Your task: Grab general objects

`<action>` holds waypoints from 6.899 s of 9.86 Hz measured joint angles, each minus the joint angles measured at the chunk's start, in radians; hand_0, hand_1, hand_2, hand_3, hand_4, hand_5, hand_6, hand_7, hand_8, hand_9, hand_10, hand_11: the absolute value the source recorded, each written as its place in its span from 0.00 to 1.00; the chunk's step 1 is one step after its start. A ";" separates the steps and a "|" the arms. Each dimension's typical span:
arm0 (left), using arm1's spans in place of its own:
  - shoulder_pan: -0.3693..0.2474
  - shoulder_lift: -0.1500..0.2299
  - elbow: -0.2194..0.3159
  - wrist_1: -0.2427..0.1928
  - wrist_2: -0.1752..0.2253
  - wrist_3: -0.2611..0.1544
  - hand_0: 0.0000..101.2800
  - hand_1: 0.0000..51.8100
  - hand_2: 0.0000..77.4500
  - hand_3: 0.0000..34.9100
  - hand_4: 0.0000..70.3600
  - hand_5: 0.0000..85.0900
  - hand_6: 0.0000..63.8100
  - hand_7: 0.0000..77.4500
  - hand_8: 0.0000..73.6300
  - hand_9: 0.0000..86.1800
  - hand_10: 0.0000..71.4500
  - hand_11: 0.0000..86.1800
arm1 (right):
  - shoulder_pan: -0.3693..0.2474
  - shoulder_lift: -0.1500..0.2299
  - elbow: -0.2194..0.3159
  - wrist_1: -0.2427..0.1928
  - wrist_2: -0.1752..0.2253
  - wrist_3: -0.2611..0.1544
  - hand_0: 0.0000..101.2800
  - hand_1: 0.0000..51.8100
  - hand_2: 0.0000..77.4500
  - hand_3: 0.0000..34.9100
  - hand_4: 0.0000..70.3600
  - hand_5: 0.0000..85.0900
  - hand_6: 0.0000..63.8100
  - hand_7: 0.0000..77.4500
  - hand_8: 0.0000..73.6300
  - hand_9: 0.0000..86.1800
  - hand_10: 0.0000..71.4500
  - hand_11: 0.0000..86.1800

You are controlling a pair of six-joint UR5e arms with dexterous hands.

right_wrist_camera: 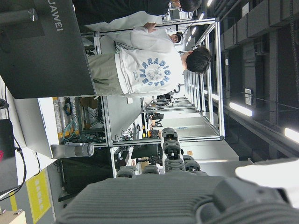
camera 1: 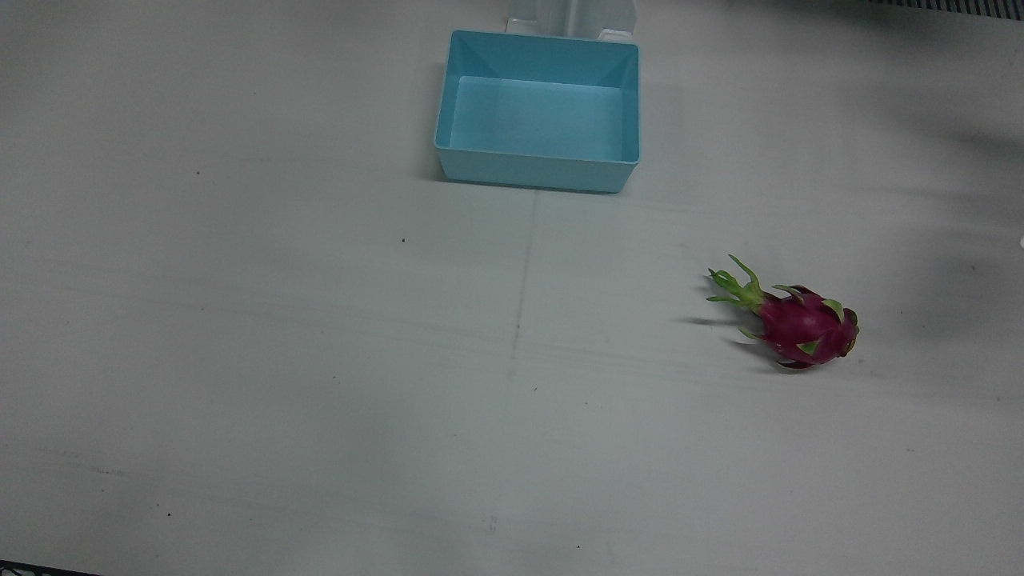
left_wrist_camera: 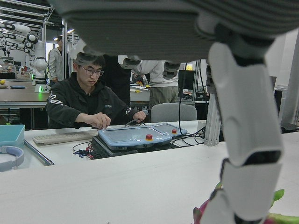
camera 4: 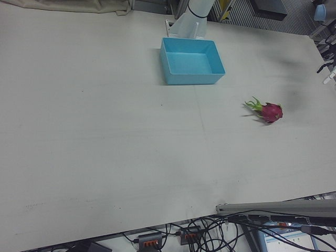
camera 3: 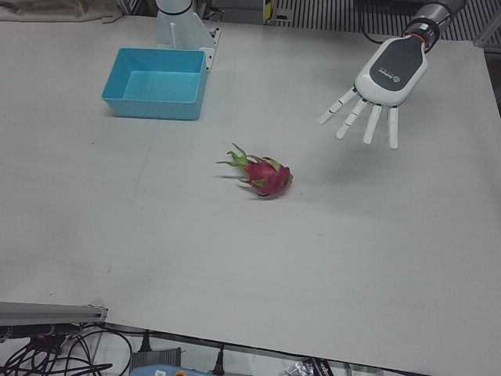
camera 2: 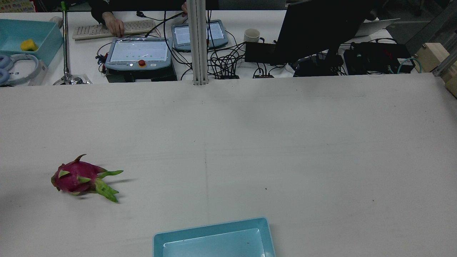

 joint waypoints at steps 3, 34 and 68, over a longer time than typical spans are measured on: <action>0.000 -0.030 -0.001 0.045 -0.004 0.002 0.81 0.00 0.42 0.86 0.00 0.13 0.02 0.13 0.01 0.01 0.02 0.01 | 0.000 0.000 0.000 0.000 0.000 0.000 0.00 0.11 0.02 0.00 0.00 0.01 0.00 0.00 0.00 0.01 0.00 0.01; 0.376 -0.484 0.162 0.326 -0.210 -0.099 0.60 0.00 0.31 0.86 0.00 0.03 0.01 0.05 0.02 0.01 0.02 0.01 | 0.000 0.000 0.000 0.000 0.000 0.000 0.00 0.11 0.02 0.00 0.00 0.01 0.00 0.00 0.00 0.01 0.00 0.01; 0.423 -0.675 0.370 0.394 -0.253 0.163 0.59 0.00 0.58 0.41 0.24 0.17 0.02 0.39 0.01 0.01 0.02 0.01 | 0.000 0.000 0.000 0.000 0.000 0.000 0.00 0.11 0.02 0.00 0.00 0.01 0.00 0.00 0.00 0.01 0.00 0.01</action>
